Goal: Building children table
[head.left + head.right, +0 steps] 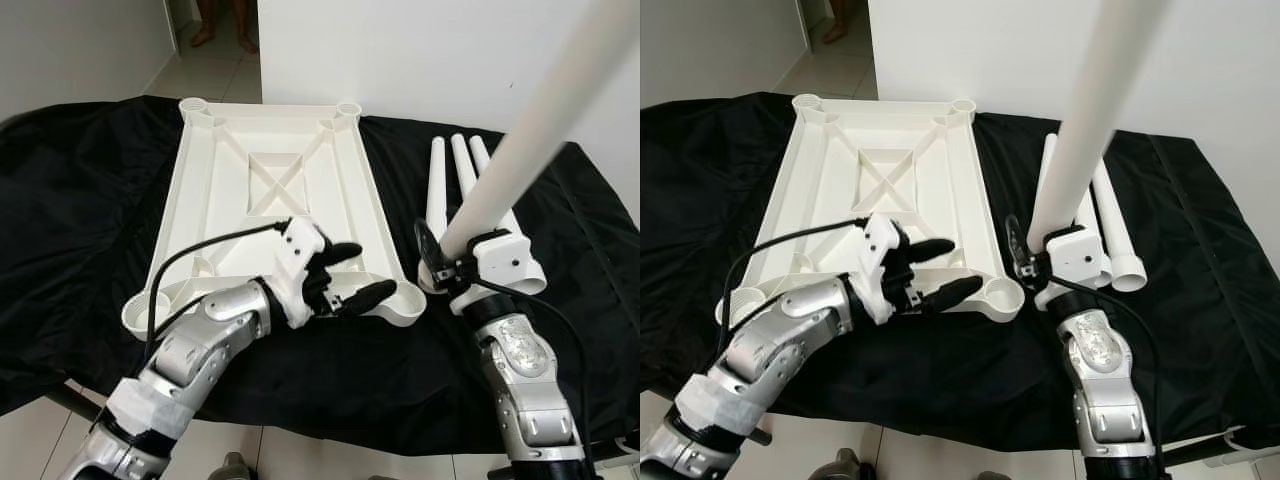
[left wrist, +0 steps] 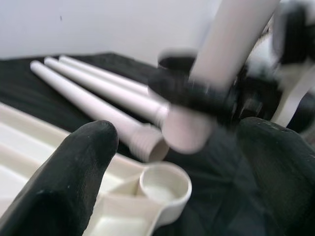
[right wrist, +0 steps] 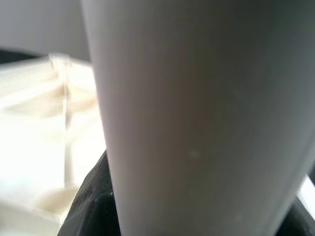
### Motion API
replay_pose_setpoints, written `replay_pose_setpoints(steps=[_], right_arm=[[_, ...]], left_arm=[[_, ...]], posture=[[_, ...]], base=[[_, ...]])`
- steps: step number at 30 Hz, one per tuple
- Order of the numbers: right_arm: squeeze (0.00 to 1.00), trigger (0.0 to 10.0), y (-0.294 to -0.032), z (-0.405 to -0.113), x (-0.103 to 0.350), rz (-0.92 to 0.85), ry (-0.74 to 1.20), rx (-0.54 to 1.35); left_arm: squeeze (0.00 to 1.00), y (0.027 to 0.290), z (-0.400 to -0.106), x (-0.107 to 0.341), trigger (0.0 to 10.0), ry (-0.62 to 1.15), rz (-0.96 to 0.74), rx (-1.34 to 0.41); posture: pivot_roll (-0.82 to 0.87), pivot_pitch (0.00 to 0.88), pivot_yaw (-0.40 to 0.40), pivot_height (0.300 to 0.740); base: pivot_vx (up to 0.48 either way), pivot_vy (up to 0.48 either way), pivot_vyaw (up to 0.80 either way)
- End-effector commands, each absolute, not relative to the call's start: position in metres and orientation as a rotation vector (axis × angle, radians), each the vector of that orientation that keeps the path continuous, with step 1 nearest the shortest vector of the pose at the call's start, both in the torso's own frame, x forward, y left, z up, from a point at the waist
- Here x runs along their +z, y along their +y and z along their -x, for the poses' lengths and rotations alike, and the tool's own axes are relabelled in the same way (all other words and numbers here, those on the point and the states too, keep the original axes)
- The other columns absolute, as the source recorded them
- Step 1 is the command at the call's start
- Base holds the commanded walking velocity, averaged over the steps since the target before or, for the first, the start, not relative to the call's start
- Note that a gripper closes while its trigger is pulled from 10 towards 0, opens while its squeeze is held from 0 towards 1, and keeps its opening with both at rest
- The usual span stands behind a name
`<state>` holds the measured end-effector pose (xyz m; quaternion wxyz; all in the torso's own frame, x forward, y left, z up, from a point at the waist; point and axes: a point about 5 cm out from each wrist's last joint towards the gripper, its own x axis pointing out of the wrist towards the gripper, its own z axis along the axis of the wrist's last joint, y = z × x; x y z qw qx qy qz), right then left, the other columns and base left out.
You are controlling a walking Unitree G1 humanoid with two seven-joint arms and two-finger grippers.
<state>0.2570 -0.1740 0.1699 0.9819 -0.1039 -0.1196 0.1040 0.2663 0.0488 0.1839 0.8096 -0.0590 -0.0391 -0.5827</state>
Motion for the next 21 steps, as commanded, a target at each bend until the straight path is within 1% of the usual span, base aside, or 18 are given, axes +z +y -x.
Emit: replay_pose_setpoints(steps=[1, 4, 5, 11, 21], right_arm=[[0.00, 10.0, -0.176, -0.259, 0.166, 0.193, -0.181, 0.236], [0.00, 10.0, -0.176, -0.260, 0.163, 0.188, -0.143, 0.259], [0.00, 10.0, -0.176, -0.259, 0.161, 0.186, -0.126, 0.275], [0.00, 10.0, -0.170, -0.254, 0.164, 0.195, -0.077, 0.384], [0.00, 10.0, -0.165, -0.249, 0.166, 0.226, -0.021, 0.471]], left_arm=[[0.11, 0.046, -0.263, 0.203, 10.0, -0.151, 0.140, -1.369], [0.11, 0.044, -0.264, 0.213, 10.0, -0.181, 0.166, -1.376], [0.00, 0.043, -0.265, 0.218, 10.0, -0.198, 0.174, -1.373], [0.00, 0.039, -0.271, 0.238, 10.0, -0.273, 0.180, -1.330], [0.00, 0.029, -0.272, 0.243, 10.0, -0.289, 0.131, -1.345]], posture=[[-0.03, 0.000, -0.029, 0.740], [-0.03, 0.000, -0.029, 0.740], [-0.03, 0.000, -0.030, 0.740], [-0.03, 0.000, -0.028, 0.740], [-0.04, 0.000, -0.019, 0.740]], base=[[0.000, 0.000, 0.00], [0.000, 0.000, 0.00], [0.000, 0.000, 0.00], [0.000, 0.000, 0.00], [0.000, 0.000, 0.00]])
